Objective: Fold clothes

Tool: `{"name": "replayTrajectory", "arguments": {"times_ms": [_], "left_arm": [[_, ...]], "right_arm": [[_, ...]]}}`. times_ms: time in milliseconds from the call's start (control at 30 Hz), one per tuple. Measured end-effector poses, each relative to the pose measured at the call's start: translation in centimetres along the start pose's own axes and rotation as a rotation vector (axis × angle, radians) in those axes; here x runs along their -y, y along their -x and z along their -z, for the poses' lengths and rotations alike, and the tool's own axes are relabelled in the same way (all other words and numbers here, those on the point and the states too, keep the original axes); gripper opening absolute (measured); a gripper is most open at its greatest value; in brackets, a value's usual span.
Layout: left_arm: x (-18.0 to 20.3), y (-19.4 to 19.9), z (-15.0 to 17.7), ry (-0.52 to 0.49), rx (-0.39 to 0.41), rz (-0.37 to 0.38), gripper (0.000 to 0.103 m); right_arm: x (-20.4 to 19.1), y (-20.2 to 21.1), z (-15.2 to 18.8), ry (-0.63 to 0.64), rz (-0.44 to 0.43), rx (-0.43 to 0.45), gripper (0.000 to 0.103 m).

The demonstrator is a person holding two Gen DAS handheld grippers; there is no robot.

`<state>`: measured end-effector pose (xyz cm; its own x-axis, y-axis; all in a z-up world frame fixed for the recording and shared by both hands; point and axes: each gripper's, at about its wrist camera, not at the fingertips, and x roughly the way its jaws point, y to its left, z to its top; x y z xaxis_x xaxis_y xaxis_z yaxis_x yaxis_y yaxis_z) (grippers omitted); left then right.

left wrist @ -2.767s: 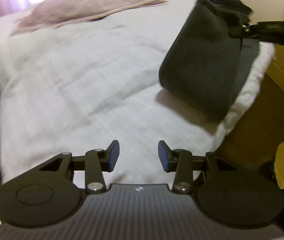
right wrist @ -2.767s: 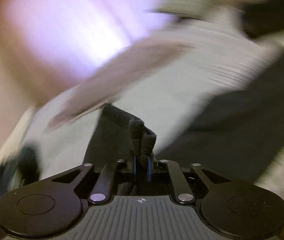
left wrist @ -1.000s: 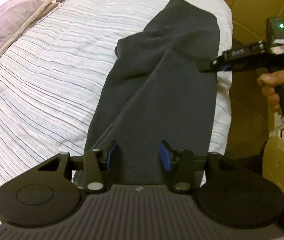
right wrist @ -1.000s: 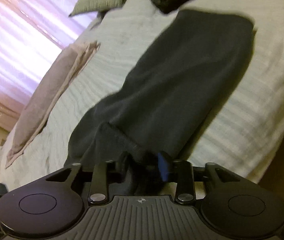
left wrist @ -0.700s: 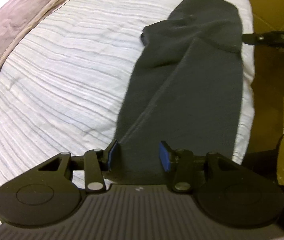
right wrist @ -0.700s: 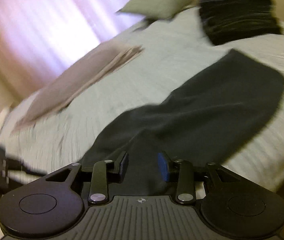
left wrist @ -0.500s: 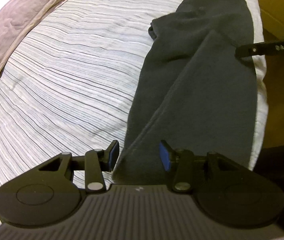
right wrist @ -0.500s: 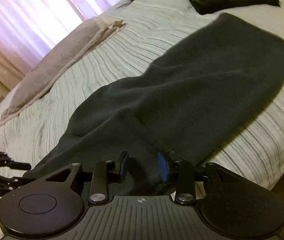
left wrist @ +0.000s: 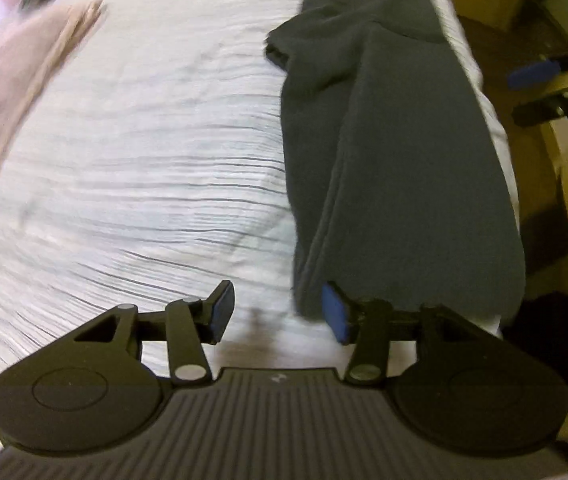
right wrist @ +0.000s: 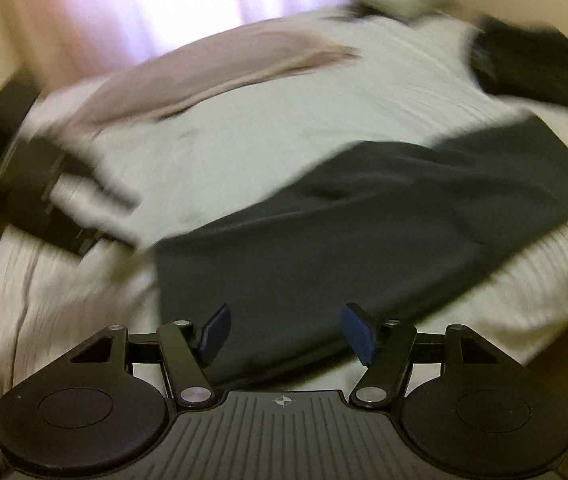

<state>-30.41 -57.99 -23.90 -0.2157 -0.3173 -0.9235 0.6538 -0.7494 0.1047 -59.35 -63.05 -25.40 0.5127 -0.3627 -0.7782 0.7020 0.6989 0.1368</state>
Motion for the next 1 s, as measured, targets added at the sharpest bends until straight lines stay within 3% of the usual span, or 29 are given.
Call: {"name": "replayTrajectory", "arguments": {"times_ms": [200, 300, 367, 400, 500, 700, 800, 833, 867, 900, 1000], "left_arm": [[2.3, 3.0, 3.2, -0.425, 0.140, 0.021, 0.048], [4.3, 2.8, 4.7, -0.645, 0.208, 0.038, 0.058], [5.7, 1.7, 5.6, -0.777, 0.237, 0.026, 0.062], [6.3, 1.1, 6.0, -0.836, 0.251, 0.013, 0.062], [7.6, -0.6, 7.0, -1.010, 0.304, -0.035, 0.062], [8.8, -3.6, 8.1, -1.298, 0.385, -0.142, 0.062], [7.9, -4.7, 8.0, -1.346, 0.376, -0.175, 0.053], [7.6, -4.9, 7.9, -1.345, 0.373, -0.175, 0.050], [7.2, -4.9, 7.7, -1.325, 0.369, -0.156, 0.049], [6.9, -4.9, 7.5, -1.306, 0.363, -0.138, 0.044], [6.1, -4.7, 6.2, -1.231, 0.334, -0.081, 0.034]], "right_arm": [[-9.0, -5.0, 2.1, 0.332, 0.014, -0.087, 0.065], [-10.5, -7.9, 3.8, 0.429, 0.126, -0.166, 0.065], [-10.3, -8.9, 4.7, 0.440, 0.181, -0.198, 0.064], [-10.1, -9.0, 4.9, 0.438, 0.191, -0.205, 0.052], [-9.6, -8.8, 4.9, 0.427, 0.191, -0.210, 0.036], [-9.2, -6.3, 3.4, 0.373, 0.192, -0.179, 0.032], [-9.9, -5.4, 3.6, 0.380, 0.216, -0.149, 0.036], [-10.2, -5.1, 3.9, 0.388, 0.231, -0.136, 0.044], [-10.5, -4.8, 4.2, 0.396, 0.245, -0.123, 0.070], [-10.8, -5.0, 4.5, 0.419, 0.259, -0.112, 0.080], [-11.5, -6.3, 5.4, 0.517, 0.300, -0.086, 0.080]]}}
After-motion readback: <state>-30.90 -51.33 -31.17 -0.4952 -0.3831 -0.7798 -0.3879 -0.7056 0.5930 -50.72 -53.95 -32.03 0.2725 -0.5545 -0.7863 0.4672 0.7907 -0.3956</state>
